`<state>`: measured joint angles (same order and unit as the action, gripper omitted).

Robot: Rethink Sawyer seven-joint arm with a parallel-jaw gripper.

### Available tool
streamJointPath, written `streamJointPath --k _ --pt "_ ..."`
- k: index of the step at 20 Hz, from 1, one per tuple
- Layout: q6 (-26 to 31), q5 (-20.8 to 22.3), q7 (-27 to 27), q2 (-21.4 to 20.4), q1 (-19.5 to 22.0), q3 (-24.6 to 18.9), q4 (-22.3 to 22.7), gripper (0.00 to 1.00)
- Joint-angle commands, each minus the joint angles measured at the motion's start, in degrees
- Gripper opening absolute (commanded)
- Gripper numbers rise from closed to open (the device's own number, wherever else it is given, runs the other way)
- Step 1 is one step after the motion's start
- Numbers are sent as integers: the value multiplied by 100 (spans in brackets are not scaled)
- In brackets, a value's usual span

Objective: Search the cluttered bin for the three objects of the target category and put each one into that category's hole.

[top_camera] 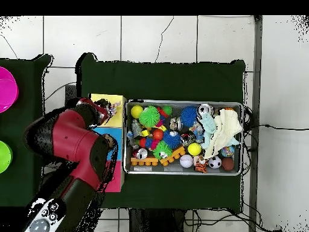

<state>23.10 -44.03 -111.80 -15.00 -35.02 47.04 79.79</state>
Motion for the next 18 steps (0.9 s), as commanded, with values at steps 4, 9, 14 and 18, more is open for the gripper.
streamJointPath --k 4,9,14,18 --pt "-385 -44 -1510 402 151 -1080 361 0" --pt "-495 -82 -1593 556 131 -1111 318 0" --pt "-567 -132 -1657 679 119 -1099 281 0" --pt "-653 -135 -1611 677 149 -1141 325 0"
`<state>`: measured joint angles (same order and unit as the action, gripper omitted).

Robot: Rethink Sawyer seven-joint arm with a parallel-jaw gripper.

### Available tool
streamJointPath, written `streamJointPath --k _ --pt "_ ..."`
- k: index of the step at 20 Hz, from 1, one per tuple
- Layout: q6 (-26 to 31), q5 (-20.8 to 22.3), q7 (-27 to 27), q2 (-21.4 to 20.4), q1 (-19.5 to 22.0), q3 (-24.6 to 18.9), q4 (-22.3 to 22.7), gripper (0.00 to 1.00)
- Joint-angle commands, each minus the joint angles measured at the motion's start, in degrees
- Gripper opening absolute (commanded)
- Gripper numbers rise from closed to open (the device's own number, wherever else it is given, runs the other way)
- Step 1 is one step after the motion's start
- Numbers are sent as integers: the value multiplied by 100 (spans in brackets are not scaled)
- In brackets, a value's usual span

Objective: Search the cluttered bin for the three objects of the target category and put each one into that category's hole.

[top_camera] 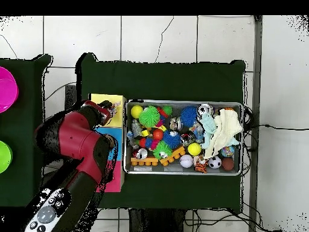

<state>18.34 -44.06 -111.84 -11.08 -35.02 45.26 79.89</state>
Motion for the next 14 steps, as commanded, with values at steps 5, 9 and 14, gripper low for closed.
streamJointPath --k 5,9,14 --pt "-186 -113 -1553 256 146 -1009 393 0" --pt "-132 -134 -1600 243 109 -1002 446 0" --pt "-112 -165 -1643 251 79 -1002 440 0"
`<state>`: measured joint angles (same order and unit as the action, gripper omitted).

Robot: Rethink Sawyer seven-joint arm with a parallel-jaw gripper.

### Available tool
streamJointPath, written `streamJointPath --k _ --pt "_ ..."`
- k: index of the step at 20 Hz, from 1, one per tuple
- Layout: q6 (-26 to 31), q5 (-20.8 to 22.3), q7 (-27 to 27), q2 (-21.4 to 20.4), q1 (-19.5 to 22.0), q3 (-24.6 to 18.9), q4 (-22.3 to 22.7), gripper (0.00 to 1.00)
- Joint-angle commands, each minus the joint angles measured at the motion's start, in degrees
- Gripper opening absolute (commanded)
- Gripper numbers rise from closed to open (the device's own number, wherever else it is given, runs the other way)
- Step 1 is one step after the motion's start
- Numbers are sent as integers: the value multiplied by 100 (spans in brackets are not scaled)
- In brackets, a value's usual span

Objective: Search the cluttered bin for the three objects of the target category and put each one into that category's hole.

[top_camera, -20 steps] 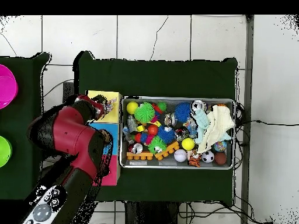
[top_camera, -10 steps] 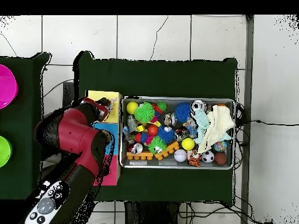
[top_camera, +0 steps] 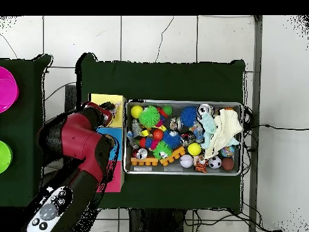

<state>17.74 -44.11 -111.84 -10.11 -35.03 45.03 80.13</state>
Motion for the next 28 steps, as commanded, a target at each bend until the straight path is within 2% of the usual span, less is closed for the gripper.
streamJointPath --k 1,12,28 --pt "-52 -165 -1648 152 76 -980 417 0" --pt "210 -99 -1509 -222 70 -912 481 0" --pt "571 -31 -1585 -325 1 -755 495 0"
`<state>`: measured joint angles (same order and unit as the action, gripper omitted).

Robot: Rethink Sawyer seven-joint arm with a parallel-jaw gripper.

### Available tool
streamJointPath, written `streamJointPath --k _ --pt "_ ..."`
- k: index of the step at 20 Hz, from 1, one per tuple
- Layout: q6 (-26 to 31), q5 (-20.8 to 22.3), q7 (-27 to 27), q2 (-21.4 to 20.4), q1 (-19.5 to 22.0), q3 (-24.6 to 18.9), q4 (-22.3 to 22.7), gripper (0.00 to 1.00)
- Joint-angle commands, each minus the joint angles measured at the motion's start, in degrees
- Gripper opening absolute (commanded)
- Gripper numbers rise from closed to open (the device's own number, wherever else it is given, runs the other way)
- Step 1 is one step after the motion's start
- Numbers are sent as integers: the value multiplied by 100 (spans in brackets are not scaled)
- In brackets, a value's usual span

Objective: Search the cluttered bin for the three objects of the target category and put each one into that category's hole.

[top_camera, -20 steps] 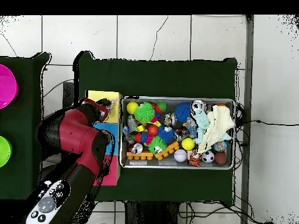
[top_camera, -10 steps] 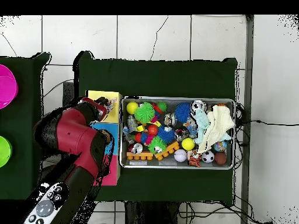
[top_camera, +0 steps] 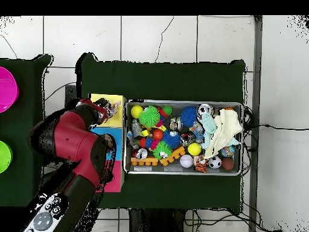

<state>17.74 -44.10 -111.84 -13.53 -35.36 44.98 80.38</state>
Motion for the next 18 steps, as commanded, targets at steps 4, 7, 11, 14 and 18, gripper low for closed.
streamJointPath --k 4,7,11,14,18 --pt "520 -19 -1525 -51 31 -867 615 0" --pt "535 14 -1490 -90 16 -864 673 0" --pt "455 15 -1501 -100 -19 -873 744 0" --pt "411 -3 -1555 -72 -67 -852 766 0" --pt "336 -31 -1595 -37 -116 -859 804 0"
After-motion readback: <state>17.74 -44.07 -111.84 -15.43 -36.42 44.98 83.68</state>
